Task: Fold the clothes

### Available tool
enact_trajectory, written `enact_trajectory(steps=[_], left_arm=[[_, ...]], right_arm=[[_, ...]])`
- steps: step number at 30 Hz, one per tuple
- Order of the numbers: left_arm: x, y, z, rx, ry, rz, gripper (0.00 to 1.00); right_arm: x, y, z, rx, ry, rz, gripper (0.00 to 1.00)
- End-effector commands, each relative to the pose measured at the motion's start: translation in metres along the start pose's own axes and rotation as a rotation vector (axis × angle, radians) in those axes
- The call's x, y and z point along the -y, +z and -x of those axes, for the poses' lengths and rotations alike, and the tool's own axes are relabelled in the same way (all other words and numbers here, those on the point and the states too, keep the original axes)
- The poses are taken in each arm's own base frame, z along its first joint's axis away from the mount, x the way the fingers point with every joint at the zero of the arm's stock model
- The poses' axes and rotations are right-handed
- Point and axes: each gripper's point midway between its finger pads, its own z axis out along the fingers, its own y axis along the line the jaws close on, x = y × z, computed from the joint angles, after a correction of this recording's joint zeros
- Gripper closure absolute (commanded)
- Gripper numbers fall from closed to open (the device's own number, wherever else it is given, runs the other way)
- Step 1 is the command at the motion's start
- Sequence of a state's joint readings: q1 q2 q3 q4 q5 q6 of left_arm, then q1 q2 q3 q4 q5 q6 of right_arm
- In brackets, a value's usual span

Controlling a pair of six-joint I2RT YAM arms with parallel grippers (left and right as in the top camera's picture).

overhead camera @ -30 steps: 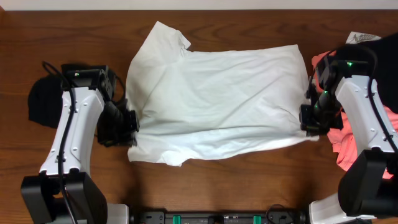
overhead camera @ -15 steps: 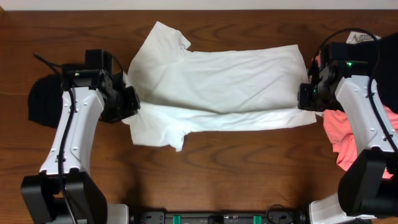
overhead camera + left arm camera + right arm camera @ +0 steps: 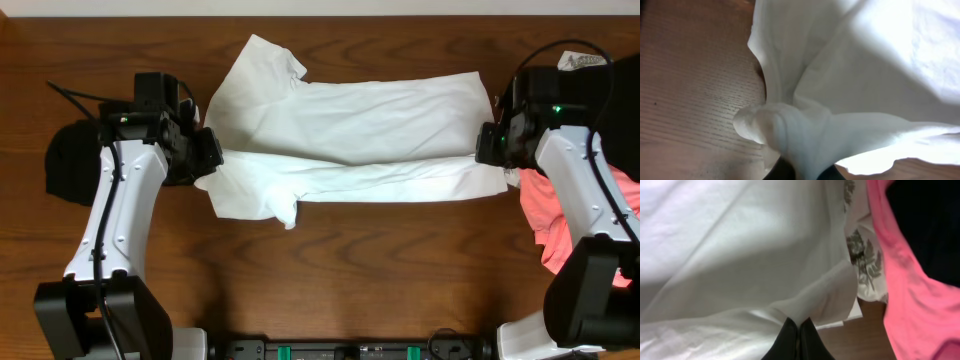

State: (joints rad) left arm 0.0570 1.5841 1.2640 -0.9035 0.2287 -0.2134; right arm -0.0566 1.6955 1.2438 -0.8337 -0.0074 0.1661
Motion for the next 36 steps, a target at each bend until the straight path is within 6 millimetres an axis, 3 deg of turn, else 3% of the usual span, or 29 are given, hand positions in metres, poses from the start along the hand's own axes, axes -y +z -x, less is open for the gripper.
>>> enact_trajectory(steps=[1,7,20,29,33,36], left_arm=[[-0.003,0.002,0.004,0.014,-0.011,0.014,0.89],[-0.004,0.011,0.009,0.012,-0.011,0.015,0.86],[-0.014,0.064,0.006,-0.097,-0.030,0.046,0.88],[-0.010,0.067,0.021,-0.037,-0.020,0.029,0.88],[-0.009,0.067,0.026,-0.018,-0.016,0.023,0.87],[-0.009,0.068,0.028,-0.011,-0.015,0.022,0.79]], right_arm=[[0.001,0.015,-0.010,-0.016,0.021,-0.005,0.99],[0.001,0.027,-0.013,0.008,0.021,-0.001,0.99],[-0.001,0.030,0.000,0.070,0.020,0.010,0.99],[-0.002,0.029,0.011,0.112,0.020,0.018,0.96],[-0.002,0.030,0.010,0.111,0.020,0.018,0.90],[-0.002,0.030,0.009,0.107,0.020,0.017,0.87]])
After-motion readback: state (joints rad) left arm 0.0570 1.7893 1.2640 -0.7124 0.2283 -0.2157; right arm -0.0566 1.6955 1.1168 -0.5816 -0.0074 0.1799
